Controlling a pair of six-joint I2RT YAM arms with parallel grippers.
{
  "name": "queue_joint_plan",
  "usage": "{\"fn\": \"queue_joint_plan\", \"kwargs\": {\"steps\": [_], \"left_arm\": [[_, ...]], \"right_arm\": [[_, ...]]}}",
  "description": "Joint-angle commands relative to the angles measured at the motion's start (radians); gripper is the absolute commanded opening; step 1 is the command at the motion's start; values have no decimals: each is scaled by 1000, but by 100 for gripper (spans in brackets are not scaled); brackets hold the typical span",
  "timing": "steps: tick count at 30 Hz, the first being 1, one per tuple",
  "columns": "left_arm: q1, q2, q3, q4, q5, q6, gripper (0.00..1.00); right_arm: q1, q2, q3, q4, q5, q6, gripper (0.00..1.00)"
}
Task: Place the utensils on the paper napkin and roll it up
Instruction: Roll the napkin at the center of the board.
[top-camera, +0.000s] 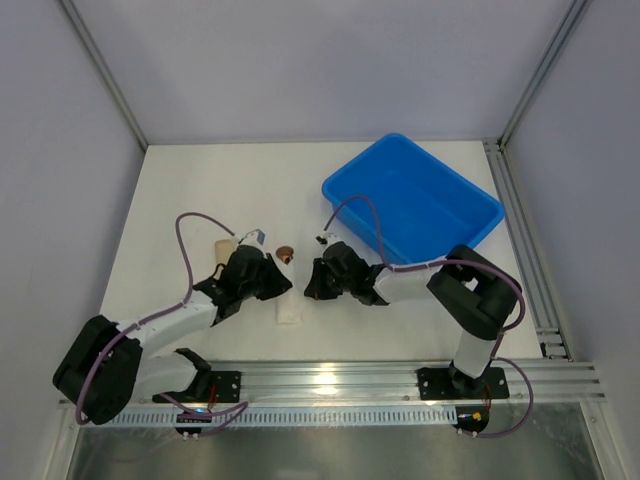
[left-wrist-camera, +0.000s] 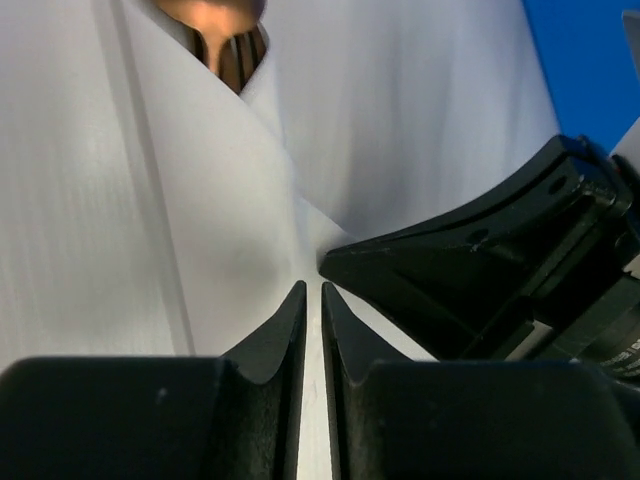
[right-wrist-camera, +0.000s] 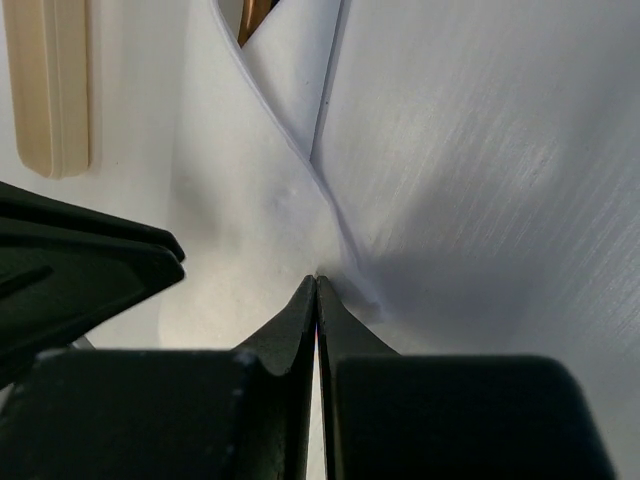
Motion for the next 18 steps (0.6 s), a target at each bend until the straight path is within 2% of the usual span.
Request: {"fn": "queue_joint_plan", "kwargs": {"steps": [1,3,6,10,18], "left_arm": [[14,41,-16,174,192,62,11],[14,46,-39,260,215,63,10],[20,42,-54,306,232,62,8],[38,92,-31,262,222,65,6],[81,198,-60,286,196,36,2]], "right_arm": [[-11,25,28,-72,49,-58,4],[-11,26,35,-76,48,-63,4],[-11,29,38,-78,46,-61,4],[-11,29,44,-76,43,-60,4],[-11,26,76,-107,37,-75,4]]}}
